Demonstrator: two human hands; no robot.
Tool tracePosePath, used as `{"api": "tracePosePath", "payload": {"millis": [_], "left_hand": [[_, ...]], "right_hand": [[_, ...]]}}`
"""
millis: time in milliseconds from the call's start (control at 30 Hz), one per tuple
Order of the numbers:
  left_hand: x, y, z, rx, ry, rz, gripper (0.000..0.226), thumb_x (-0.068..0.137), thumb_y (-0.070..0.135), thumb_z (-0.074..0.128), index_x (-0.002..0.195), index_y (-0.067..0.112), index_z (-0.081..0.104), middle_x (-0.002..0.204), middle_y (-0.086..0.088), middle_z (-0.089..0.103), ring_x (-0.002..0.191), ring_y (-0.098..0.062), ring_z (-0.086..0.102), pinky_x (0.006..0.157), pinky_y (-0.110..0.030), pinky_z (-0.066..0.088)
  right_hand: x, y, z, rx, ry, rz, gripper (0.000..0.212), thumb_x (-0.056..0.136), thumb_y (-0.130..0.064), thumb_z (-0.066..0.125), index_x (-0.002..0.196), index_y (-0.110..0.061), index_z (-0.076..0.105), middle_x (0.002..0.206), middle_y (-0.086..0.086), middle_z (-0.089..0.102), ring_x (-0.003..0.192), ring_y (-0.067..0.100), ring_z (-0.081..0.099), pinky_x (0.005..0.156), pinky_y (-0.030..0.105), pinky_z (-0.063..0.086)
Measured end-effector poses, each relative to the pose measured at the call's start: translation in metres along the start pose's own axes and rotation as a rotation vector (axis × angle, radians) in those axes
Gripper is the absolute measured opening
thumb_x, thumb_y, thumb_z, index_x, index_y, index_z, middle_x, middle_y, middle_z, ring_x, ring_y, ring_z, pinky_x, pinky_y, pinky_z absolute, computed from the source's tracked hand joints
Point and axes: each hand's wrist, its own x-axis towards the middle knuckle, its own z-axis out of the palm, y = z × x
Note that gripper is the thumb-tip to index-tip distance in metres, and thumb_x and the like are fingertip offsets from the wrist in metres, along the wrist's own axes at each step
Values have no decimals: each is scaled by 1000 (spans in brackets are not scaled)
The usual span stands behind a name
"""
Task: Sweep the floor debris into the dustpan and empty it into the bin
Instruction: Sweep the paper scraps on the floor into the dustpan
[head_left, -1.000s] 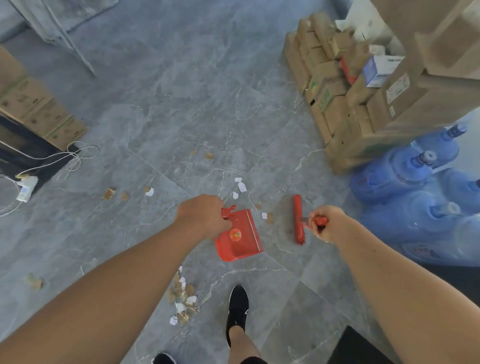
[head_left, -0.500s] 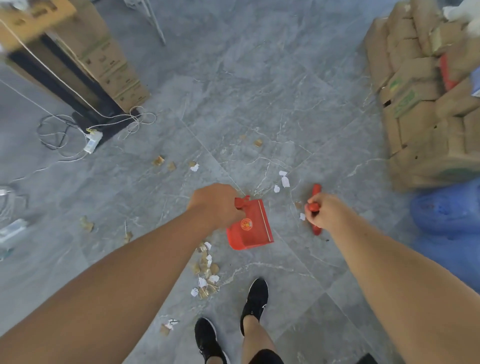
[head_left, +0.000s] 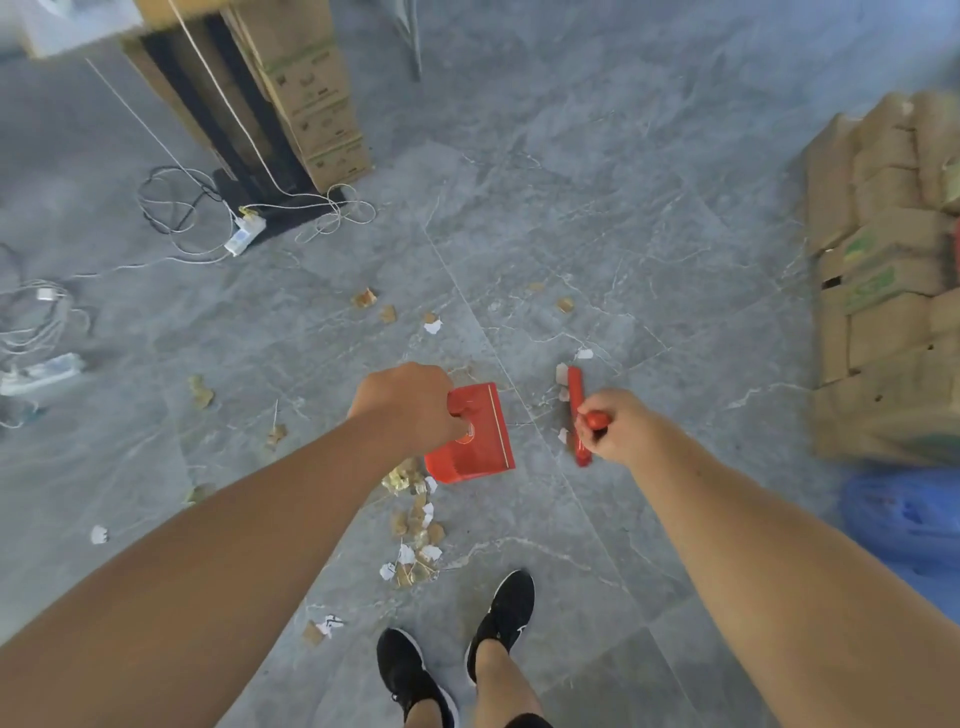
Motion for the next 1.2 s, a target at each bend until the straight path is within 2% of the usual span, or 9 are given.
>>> {"api": "tracePosePath", "payload": {"millis": [100,200,433,600,833,1000,1100,1200], "left_hand": [[-14,-34,8,-49,22,-43,40,84,64,57,73,26,59,76,7,62,66,-13,56,59,-29,45],[-32,-68,16,-88,52,-94,37,86,59,58,72,25,59,75,7,61,63,-12,55,51,-26,37],[-85,-145,30,-189,64,-202,31,84,54,61,74,24,62,77,5,62,65,-14,58,54,-27,42],[-128,-193,42,-210,76,-279,29,81,51,63,75,23,63,79,4,63,67,-16,59,54,-26,42],[-180,-254,61,-240,79,-369,29,80,52,64,75,23,63,79,5,62,69,-17,60,59,-29,48],[-202,-280,68,-224,90,-399,30,81,53,64,76,24,64,78,5,62,65,-14,57,55,-28,43],[-210,-288,70,-235,98,-414,30,82,54,65,76,24,65,77,5,62,64,-14,58,54,-28,43],[-215,-291,69,-253,101,-411,30,82,53,64,75,24,64,78,5,63,67,-15,60,57,-29,48]], "right_hand": [[-10,15,36,-100,-47,14,26,90,6,45,112,-5,54,78,12,53,52,12,50,35,17,42],[-26,36,73,-145,-107,42,16,91,5,42,96,-6,52,68,9,49,53,11,45,34,14,40],[-65,99,146,-339,-186,43,16,89,7,43,87,-7,50,66,8,45,53,12,46,34,15,40],[-93,151,187,-459,-248,55,14,90,5,43,87,-6,51,64,8,47,51,11,42,36,13,37],[-133,213,229,-600,-314,81,16,90,6,43,102,-1,52,77,11,55,53,11,45,37,17,38],[-162,241,248,-676,-308,69,12,92,6,43,90,-3,51,44,4,53,51,10,42,41,17,35],[-166,238,257,-659,-303,89,10,91,4,45,91,-3,51,56,7,52,53,10,47,38,16,37],[-171,224,264,-650,-322,124,13,92,5,42,84,-3,49,52,6,46,52,8,44,35,14,34]]}}
